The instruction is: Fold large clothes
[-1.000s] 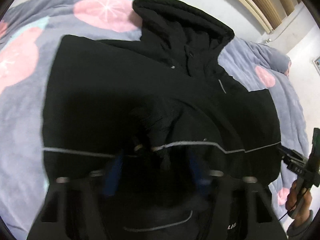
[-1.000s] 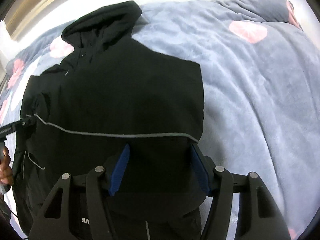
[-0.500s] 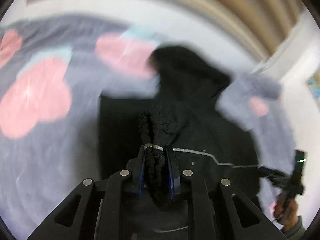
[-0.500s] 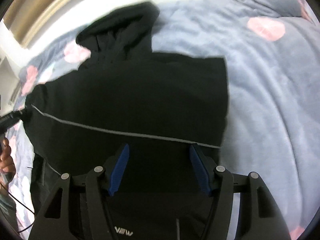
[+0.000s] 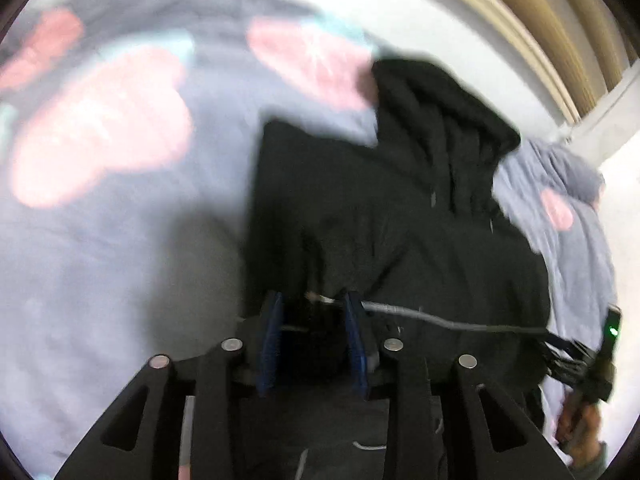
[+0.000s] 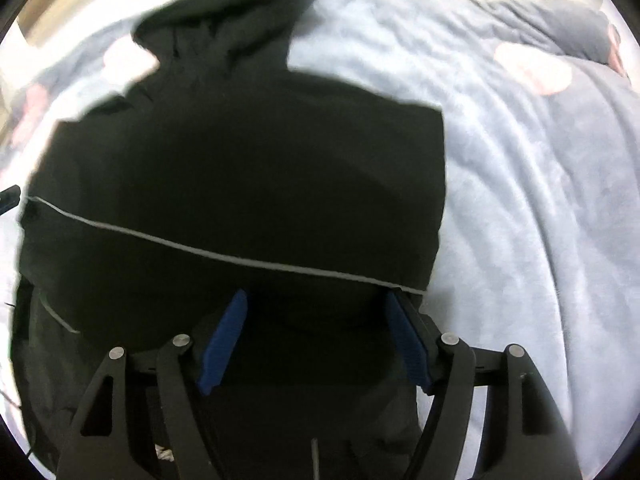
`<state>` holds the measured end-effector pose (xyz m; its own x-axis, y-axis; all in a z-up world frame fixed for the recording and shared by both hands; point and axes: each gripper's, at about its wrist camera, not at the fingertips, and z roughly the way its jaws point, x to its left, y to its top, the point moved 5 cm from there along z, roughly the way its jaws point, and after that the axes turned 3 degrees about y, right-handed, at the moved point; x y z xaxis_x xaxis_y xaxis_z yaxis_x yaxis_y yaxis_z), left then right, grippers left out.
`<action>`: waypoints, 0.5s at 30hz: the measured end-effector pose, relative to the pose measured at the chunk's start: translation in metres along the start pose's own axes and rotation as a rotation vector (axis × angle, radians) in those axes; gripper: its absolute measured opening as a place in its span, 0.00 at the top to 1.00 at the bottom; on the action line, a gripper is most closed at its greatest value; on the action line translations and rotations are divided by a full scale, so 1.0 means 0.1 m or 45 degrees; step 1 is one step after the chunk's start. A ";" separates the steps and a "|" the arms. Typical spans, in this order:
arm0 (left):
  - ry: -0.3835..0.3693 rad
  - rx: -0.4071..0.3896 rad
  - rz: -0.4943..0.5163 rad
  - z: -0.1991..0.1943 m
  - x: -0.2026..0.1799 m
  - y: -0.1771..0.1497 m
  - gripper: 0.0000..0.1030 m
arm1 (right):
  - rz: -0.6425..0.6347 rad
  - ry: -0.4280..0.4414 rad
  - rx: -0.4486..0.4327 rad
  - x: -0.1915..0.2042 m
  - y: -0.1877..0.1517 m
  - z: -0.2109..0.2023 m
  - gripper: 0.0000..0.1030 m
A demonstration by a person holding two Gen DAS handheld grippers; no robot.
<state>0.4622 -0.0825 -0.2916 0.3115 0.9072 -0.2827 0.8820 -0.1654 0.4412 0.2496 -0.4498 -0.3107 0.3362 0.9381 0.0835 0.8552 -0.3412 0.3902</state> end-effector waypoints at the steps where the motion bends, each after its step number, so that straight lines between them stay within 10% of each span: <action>1: -0.005 -0.054 -0.015 -0.16 0.01 0.05 0.58 | 0.009 0.029 -0.044 0.02 0.04 -0.13 0.29; 5: -0.130 -0.206 -0.075 -0.57 -0.09 0.22 0.43 | -0.022 0.088 -0.154 0.26 0.28 -0.33 0.29; 9: -0.257 -0.108 0.007 -0.22 -0.60 0.11 0.42 | -0.086 0.067 -0.099 0.54 0.39 0.02 0.29; 15: -0.046 0.146 0.209 0.74 -0.96 -0.44 0.43 | -0.162 -0.042 0.004 0.62 0.28 0.67 0.28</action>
<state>0.4192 -0.1906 -0.3468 0.4652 0.8503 -0.2462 0.8522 -0.3549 0.3845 0.3207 -0.4057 -0.3558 0.2377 0.9713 0.0034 0.8929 -0.2199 0.3929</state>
